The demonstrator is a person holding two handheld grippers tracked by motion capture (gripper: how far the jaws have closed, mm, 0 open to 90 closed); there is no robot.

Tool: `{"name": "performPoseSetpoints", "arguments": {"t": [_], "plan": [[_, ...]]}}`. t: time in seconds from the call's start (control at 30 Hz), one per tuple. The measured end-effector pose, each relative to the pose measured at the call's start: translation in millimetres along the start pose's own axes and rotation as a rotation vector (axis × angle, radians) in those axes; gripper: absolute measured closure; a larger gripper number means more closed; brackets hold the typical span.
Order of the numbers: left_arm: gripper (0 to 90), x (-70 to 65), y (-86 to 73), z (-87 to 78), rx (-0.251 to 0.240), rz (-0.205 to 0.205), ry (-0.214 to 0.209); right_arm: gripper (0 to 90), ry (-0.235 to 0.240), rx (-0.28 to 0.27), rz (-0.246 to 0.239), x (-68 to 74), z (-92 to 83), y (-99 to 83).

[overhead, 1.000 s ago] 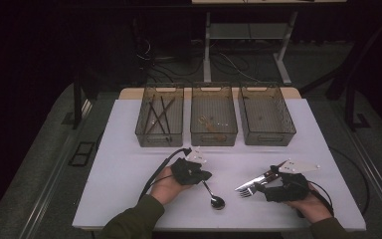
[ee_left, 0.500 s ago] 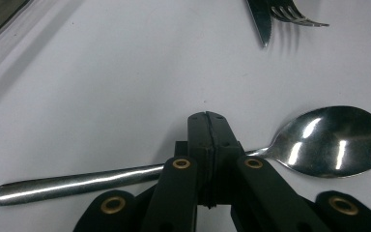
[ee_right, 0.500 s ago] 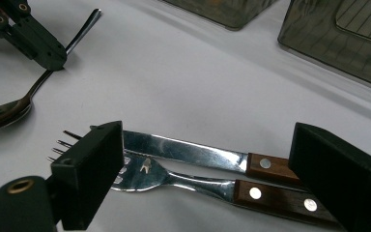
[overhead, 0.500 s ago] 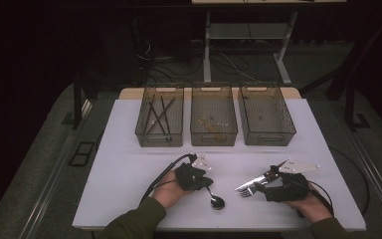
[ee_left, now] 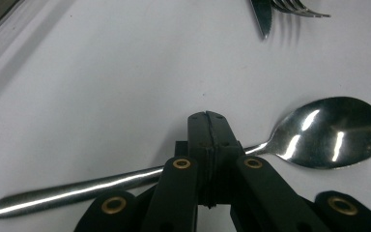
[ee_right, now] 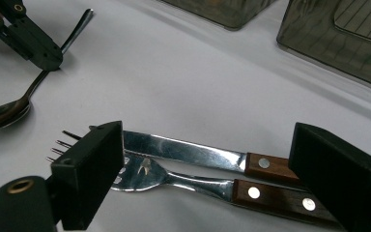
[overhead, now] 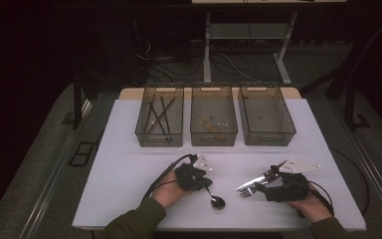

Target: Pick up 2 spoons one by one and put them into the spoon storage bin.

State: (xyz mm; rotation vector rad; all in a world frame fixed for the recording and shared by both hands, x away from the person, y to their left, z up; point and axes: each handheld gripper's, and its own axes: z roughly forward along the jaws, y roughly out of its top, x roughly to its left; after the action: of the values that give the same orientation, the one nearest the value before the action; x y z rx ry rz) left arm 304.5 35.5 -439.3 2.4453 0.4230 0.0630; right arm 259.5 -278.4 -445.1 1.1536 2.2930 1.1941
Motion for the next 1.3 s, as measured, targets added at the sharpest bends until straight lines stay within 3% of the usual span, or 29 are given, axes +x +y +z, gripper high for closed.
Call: {"name": "performPoseSetpoints", "arguments": {"t": [0.13, 0.17, 0.2, 0.3, 0.33, 0.43, 0.47, 0.57, 0.6, 0.67, 0.7, 0.77, 0.93, 1.03, 1.3], "plan": [[90.0, -1.2, -1.5, -1.8, 0.005, -0.003, -0.002, 12.2, 0.0, 0.0, -0.001, 0.0, 0.3, 0.0], [90.0, 0.0, -1.4, -2.3, 0.007, 0.017, 0.002, 12.3, 0.001, 0.0, -0.001, 0.1, 0.3, 0.1], [90.0, -1.9, -2.2, -2.9, 0.012, -0.005, -0.004, 12.3, 0.0, 0.0, -0.002, 0.1, 0.3, 0.0], [90.0, -2.9, -3.6, -4.5, 0.018, -0.008, -0.01, 12.2, -0.001, 0.001, 0.001, 0.0, 0.2, 0.0], [90.0, -1.3, -3.8, -5.3, 0.021, 0.018, -0.008, 12.3, -0.001, 0.0, 0.001, 0.0, 0.2, 0.0], [90.0, -5.0, -7.0, -6.6, 0.01, -0.025, -0.016, 12.3, 0.0, 0.001, 0.001, -0.1, 0.2, 0.1], [90.0, -2.6, -7.3, -8.0, 0.022, 0.014, -0.017, 12.3, -0.001, 0.001, 0.001, -0.1, 0.3, 0.0], [90.0, -5.5, -10.4, -10.0, 0.023, -0.016, -0.026, 12.2, 0.0, 0.004, 0.0, -0.2, 0.1, 0.1], [90.0, -5.4, -10.9, -9.6, 0.006, -0.011, -0.021, 12.3, -0.001, 0.004, 0.0, -0.2, 0.2, 0.1], [90.0, -4.9, -12.2, -11.8, 0.024, 0.005, -0.03, 12.3, -0.001, 0.004, 0.0, -0.2, 0.2, 0.1], [90.0, -6.5, -13.2, -11.6, 0.012, -0.015, -0.031, 12.2, 0.0, 0.004, 0.001, -0.2, 0.2, 0.1], [90.0, -5.4, -14.9, -14.2, 0.03, 0.0, -0.041, 12.3, -0.001, 0.004, 0.001, -0.3, 0.3, 0.1], [90.0, -7.4, -20.2, -18.0, 0.034, -0.008, -0.061, 12.2, -0.001, 0.005, 0.001, -0.3, 0.3, 0.1], [90.0, -9.0, -22.6, -18.9, 0.022, -0.022, -0.063, 12.3, -0.001, 0.002, 0.002, -0.4, 0.6, 0.1], [89.7, -11.6, -22.3, -20.9, 0.009, -0.004, -0.054, 12.3, -0.001, 0.002, 0.001, -0.4, 0.5, 0.1]]}}
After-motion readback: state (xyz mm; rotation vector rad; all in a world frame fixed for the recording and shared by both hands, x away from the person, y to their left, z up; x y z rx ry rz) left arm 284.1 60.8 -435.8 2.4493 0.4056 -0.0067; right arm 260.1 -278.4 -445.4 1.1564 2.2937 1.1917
